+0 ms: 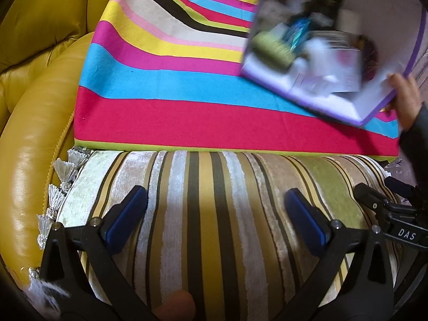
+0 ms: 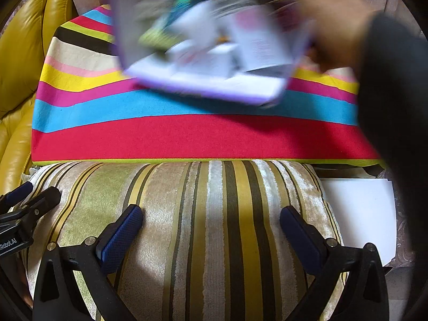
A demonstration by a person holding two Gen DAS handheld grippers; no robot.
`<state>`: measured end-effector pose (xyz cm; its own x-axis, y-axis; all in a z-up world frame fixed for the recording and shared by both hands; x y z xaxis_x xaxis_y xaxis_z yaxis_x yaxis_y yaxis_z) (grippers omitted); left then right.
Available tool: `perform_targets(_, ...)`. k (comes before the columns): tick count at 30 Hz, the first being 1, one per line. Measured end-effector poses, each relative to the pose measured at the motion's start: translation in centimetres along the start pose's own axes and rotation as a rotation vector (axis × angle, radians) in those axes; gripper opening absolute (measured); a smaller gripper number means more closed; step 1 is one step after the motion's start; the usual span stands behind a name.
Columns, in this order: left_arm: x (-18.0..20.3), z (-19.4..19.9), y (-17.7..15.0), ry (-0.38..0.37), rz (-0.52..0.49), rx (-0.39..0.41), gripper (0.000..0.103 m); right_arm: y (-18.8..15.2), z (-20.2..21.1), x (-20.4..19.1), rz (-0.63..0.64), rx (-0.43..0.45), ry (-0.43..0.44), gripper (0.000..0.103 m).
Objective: Organize objects
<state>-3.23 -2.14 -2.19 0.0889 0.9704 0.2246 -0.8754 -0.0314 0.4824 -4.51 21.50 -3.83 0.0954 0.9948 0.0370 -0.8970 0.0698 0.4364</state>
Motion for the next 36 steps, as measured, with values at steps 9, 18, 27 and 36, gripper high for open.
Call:
perform_targets(9,0.20,0.02,-0.05,0.007,-0.014,-0.007,0.103,0.04,0.00,0.09,-0.006,-0.002,0.008,0.103)
perform_targets(18,0.41,-0.11,-0.18,0.011,-0.018,-0.012,0.103,0.04,0.01,0.04,-0.003,-0.003,0.004,0.103)
perform_targets(27,0.57,-0.13,-0.23,0.011,-0.018,-0.012,0.103,0.04,0.04,0.03,-0.005,-0.003,0.006,0.103)
perform_targets(36,0.62,-0.17,-0.35,0.003,-0.025,-0.009,0.103,-0.09,0.07,0.17,-0.005,-0.003,0.007,0.103)
Point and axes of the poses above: each gripper's, at about its wrist camera, not at the fingertips, and z roughly against the way its jaws point, x to its right, y to its top, the point moved 3 cm from there along -z, roughly the way its jaws point, and after that the axes turned 3 degrees about -y, right-handed, at the moved point
